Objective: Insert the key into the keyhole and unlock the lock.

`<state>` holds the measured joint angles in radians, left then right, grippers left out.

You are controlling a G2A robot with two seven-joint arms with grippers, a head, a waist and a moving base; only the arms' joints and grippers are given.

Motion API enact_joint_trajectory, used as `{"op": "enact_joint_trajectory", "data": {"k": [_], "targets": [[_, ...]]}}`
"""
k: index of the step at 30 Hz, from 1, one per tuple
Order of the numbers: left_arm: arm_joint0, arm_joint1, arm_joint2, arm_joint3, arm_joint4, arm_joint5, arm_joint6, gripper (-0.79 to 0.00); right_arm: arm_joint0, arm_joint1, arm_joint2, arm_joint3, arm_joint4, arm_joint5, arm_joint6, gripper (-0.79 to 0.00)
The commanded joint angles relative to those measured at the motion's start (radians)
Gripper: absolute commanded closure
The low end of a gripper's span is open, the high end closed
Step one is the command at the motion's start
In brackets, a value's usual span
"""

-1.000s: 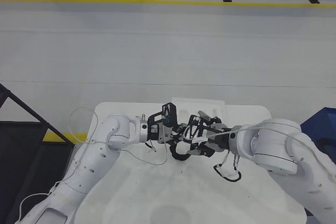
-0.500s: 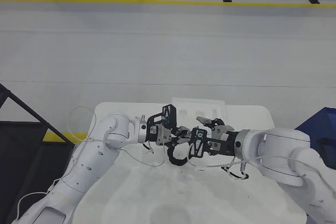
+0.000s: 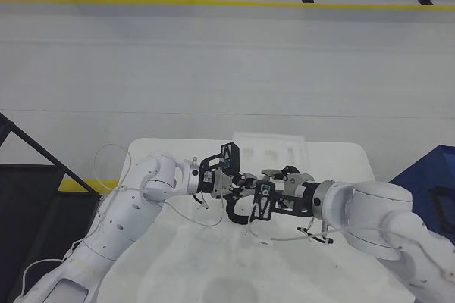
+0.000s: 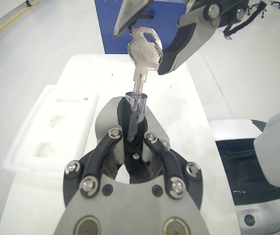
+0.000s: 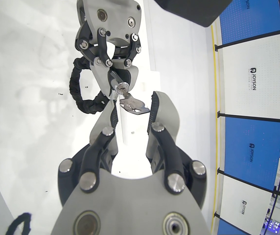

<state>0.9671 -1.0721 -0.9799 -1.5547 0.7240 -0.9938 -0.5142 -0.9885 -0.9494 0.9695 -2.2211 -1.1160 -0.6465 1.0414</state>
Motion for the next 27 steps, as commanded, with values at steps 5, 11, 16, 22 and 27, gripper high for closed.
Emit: {"op": "enact_joint_trajectory", "data": {"k": [5,11,16,22,27], "targets": [[-0.006,0.002,0.005,-0.003,-0.005,0.002,0.002,0.0,-0.003,-0.001,-0.003,0.006,0.006,0.009,-0.013,0.0],[-0.006,0.004,0.012,-0.004,-0.002,0.004,0.007,0.0,-0.014,-0.003,0.015,0.026,0.085,0.077,-0.001,0.0],[-0.008,0.005,0.019,-0.006,0.0,0.005,0.012,0.0,-0.009,-0.005,0.026,0.037,0.177,0.132,0.037,0.0],[-0.011,0.005,0.028,-0.007,0.005,0.007,0.019,0.0,0.002,-0.01,0.034,0.043,0.247,0.218,0.076,0.0],[-0.014,0.005,0.035,-0.007,0.01,0.009,0.025,0.0,-0.001,-0.013,0.04,0.042,0.281,0.298,0.097,0.0]]}}
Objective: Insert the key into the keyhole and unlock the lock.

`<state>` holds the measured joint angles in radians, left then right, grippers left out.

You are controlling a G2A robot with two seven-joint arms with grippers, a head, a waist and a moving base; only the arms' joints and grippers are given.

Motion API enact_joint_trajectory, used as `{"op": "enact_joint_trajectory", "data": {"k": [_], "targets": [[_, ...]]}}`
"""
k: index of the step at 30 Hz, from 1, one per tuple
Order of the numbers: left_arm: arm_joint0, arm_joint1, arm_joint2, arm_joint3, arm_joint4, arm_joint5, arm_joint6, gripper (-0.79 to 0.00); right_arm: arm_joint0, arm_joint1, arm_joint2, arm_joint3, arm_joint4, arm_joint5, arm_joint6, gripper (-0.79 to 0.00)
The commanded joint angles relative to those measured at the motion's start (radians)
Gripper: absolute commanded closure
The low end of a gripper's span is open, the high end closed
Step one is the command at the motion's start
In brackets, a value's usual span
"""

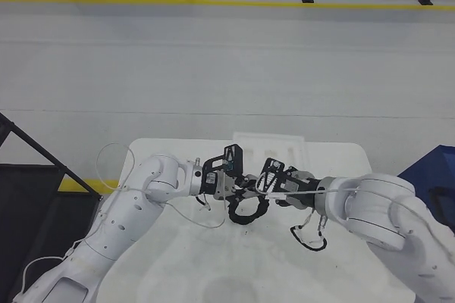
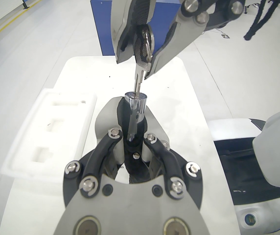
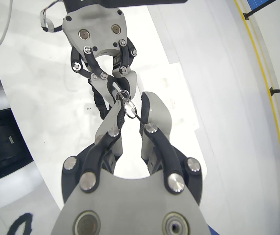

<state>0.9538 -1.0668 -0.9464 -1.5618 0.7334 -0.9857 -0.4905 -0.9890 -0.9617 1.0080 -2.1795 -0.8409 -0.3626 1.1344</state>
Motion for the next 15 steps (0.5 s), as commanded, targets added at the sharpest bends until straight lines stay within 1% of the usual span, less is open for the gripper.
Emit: {"op": "enact_joint_trajectory", "data": {"k": [1,6,10,15], "targets": [[-0.001,0.0,0.002,0.0,0.0,0.001,0.004,0.0,-0.002,-0.001,0.003,0.002,0.013,0.029,0.006,0.0],[-0.003,0.001,0.006,0.002,0.005,0.001,0.01,0.0,-0.005,-0.004,0.009,0.013,0.055,0.086,0.015,0.0],[-0.004,0.002,0.003,-0.002,0.016,0.009,0.021,0.0,-0.011,-0.006,0.023,0.026,0.111,0.154,0.025,0.0],[0.005,0.003,-0.008,-0.018,0.061,0.011,0.067,0.0,-0.032,-0.009,0.046,0.037,0.179,0.237,0.009,0.0]]}}
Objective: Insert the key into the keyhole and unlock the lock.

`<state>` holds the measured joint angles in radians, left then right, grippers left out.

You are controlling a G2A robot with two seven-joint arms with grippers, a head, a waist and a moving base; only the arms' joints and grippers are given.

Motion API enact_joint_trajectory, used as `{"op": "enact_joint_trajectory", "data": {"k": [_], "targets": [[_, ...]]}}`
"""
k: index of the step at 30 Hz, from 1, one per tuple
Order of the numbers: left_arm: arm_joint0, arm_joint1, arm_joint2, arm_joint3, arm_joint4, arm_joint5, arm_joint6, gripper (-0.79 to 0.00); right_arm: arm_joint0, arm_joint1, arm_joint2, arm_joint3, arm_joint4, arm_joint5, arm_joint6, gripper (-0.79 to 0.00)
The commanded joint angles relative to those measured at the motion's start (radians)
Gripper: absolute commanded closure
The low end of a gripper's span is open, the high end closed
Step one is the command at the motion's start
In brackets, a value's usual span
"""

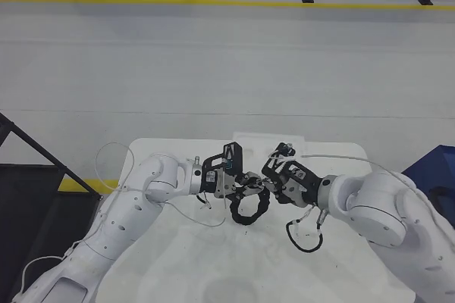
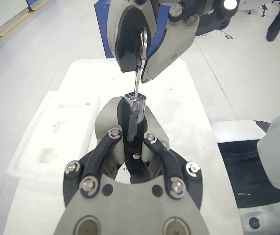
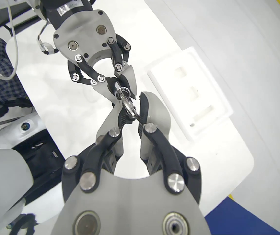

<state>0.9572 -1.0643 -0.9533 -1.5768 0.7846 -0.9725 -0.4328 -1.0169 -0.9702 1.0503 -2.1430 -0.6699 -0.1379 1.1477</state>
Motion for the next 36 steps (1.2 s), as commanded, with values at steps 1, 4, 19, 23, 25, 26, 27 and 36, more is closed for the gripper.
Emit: {"op": "enact_joint_trajectory", "data": {"k": [1,4,19,23,25,26,27,36], "targets": [[0.004,0.0,-0.001,-0.005,0.021,-0.003,0.019,0.0,-0.009,0.0,0.008,0.002,0.017,0.024,-0.008,0.0],[0.011,0.0,-0.004,-0.009,0.05,0.0,0.046,0.0,-0.022,0.0,0.019,0.007,0.043,0.05,-0.004,0.0],[0.048,0.004,-0.046,0.001,0.073,0.03,0.164,0.0,-0.119,0.02,0.151,0.051,0.119,-0.09,-0.099,-0.619],[0.055,0.004,-0.054,-0.006,0.061,0.027,0.183,0.0,-0.141,0.022,0.141,0.08,0.097,-0.206,-0.155,-0.529],[0.057,0.004,-0.054,-0.008,0.053,0.025,0.191,0.0,-0.148,0.021,0.127,0.095,0.081,-0.241,-0.189,-0.493],[0.057,0.003,-0.053,-0.01,0.049,0.022,0.194,0.0,-0.149,0.02,0.12,0.105,0.078,-0.257,-0.21,-0.449],[0.057,0.003,-0.051,-0.01,0.044,0.019,0.198,0.0,-0.149,0.019,0.113,0.114,0.065,-0.272,-0.227,-0.431],[0.049,-0.002,-0.043,0.002,0.024,0.011,0.219,0.0,-0.134,0.008,0.052,0.168,0.03,-0.32,-0.311,0.0]]}}
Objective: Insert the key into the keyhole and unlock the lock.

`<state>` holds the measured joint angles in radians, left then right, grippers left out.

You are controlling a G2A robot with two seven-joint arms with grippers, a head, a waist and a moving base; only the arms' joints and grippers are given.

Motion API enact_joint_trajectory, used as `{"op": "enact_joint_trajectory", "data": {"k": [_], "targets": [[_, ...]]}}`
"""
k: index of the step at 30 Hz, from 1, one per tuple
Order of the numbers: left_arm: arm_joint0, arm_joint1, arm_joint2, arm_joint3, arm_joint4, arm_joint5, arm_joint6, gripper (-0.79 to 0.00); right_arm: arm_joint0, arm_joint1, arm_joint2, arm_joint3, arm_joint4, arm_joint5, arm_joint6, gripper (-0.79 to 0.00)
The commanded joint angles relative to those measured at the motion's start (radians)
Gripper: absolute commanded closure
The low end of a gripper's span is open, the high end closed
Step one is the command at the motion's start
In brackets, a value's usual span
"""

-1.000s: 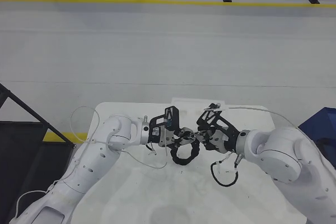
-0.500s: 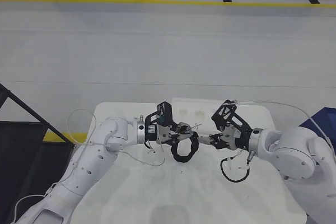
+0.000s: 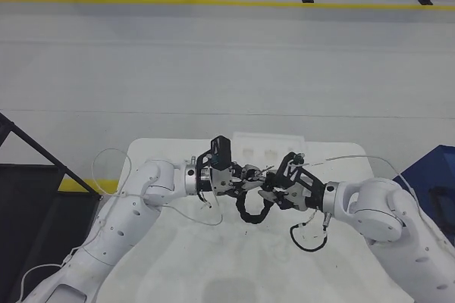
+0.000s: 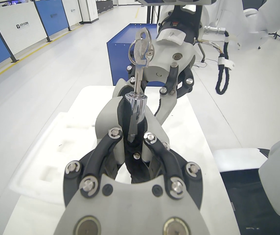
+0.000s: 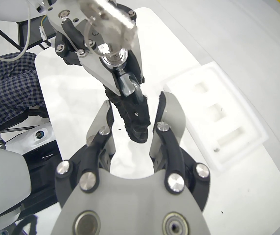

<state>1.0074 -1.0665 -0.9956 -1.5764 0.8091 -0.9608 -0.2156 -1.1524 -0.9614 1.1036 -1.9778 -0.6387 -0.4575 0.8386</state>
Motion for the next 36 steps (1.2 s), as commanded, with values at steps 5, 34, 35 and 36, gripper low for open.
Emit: {"op": "enact_joint_trajectory", "data": {"k": [5,34,35,36], "targets": [[0.002,0.0,-0.014,0.006,-0.019,-0.008,0.026,0.0,0.002,0.001,0.002,-0.001,-0.027,-0.005,-0.003,0.0],[0.016,0.0,0.049,0.138,0.265,0.014,-0.115,0.0,0.067,-0.004,-0.085,0.118,-0.134,0.068,0.283,-0.785],[0.008,-0.003,0.06,0.152,0.273,0.009,-0.123,0.0,0.068,-0.003,-0.079,0.12,-0.128,0.066,0.286,-0.785],[0.001,-0.005,0.072,0.164,0.279,0.005,-0.129,0.0,0.068,-0.001,-0.072,0.118,-0.123,0.062,0.291,-0.785]]}}
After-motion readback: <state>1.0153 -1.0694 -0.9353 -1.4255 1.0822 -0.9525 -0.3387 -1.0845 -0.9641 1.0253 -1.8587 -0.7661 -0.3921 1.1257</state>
